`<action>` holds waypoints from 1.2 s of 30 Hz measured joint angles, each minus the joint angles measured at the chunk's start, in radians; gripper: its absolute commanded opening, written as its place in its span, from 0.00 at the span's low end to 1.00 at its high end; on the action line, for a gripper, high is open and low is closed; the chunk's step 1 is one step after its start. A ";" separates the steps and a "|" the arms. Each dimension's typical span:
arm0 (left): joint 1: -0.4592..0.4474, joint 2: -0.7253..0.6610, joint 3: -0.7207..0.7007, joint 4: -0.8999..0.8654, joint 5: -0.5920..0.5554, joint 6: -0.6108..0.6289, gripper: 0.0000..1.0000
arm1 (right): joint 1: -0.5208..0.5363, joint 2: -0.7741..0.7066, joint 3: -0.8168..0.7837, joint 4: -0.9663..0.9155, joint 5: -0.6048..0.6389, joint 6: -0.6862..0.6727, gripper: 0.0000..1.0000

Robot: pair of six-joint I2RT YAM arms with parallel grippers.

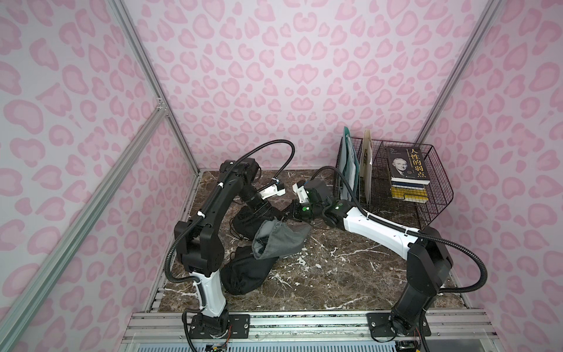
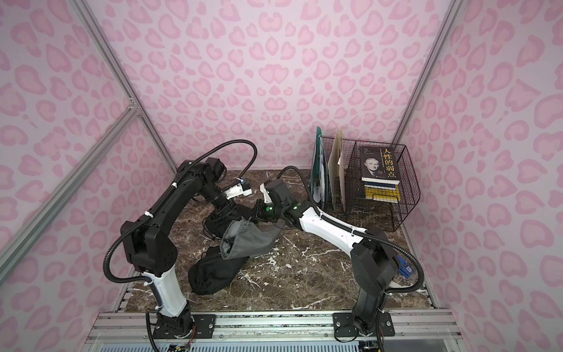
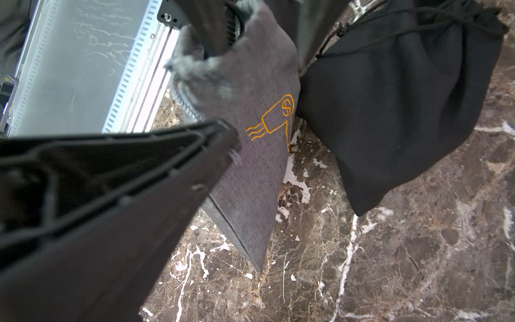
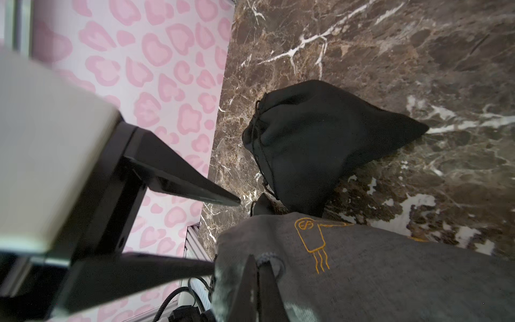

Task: Pack away hair dryers
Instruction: Pull the drawstrings on both sides of the drawstring bag.

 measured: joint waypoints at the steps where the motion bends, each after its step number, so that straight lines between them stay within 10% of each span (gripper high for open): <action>1: 0.002 -0.014 -0.018 0.002 0.000 -0.001 0.69 | -0.001 0.001 0.001 -0.002 -0.002 -0.004 0.00; 23: 0.109 -0.587 -0.529 0.094 -0.092 -0.018 0.71 | -0.193 -0.199 -0.063 -0.083 0.000 -0.060 0.00; 36: 0.111 -0.340 -0.534 0.328 -0.095 -0.106 0.81 | -0.219 -0.265 -0.095 -0.103 -0.040 -0.101 0.00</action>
